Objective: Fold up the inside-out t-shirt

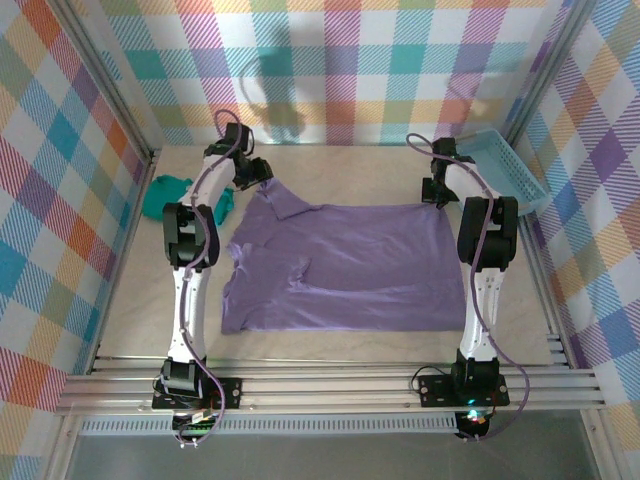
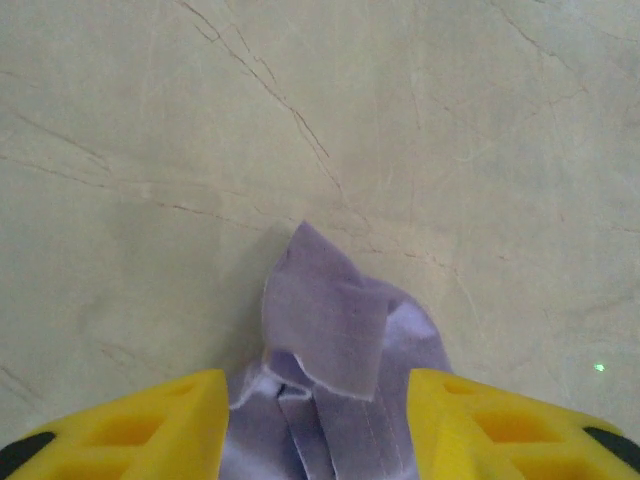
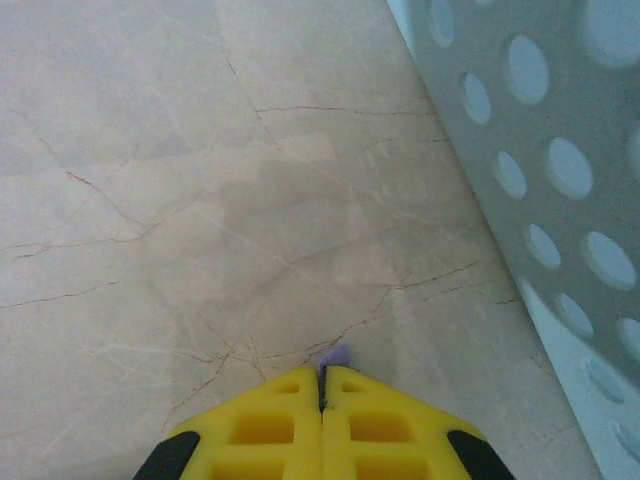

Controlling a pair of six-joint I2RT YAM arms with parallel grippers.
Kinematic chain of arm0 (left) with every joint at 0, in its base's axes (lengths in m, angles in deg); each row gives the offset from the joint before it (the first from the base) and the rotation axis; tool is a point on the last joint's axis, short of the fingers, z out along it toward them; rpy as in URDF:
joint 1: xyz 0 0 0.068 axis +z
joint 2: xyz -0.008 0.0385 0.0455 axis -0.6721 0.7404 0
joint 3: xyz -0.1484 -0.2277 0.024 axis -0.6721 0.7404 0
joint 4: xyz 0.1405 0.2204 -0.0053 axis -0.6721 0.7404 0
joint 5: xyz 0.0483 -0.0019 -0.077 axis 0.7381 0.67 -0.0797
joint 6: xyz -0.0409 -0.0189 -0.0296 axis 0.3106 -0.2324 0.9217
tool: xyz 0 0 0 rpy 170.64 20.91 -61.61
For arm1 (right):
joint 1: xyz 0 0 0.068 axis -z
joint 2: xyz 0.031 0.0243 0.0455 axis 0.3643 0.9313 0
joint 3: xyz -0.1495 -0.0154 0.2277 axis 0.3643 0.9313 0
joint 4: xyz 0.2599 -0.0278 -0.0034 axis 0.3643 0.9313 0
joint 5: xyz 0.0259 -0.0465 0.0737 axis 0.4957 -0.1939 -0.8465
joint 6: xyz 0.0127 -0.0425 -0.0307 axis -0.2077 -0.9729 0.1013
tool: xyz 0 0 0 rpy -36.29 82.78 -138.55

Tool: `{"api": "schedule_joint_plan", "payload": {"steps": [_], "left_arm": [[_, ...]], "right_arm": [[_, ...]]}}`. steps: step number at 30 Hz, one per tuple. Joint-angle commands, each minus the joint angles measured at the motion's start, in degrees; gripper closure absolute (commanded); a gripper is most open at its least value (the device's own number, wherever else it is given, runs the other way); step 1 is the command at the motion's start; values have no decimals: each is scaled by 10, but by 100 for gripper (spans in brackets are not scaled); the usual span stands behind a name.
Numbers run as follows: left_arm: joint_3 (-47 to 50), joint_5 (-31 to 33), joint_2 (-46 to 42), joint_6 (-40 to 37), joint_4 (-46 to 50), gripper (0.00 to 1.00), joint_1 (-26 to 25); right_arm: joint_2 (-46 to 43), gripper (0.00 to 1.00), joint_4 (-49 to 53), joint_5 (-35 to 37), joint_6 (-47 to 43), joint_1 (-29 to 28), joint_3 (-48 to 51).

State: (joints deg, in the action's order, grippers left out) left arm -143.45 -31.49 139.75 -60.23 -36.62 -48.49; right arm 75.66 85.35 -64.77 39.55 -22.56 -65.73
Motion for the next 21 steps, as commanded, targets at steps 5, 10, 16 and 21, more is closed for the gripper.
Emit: {"api": "schedule_joint_plan", "payload": {"steps": [5,10,16,21], "left_arm": [[-72,-19,47,-14,42,66,14],[-97,-30,64,-8,44,78,20],[-106,-29,63,-10,34,88,25],[-119,-33,55,-19,34,92,27]], "right_arm": [[4,100,12,-20,-7,4,-14],[4,100,12,-18,-9,4,-9],[3,100,11,-9,-15,4,-15],[-2,100,12,-3,-19,4,-23]]}}
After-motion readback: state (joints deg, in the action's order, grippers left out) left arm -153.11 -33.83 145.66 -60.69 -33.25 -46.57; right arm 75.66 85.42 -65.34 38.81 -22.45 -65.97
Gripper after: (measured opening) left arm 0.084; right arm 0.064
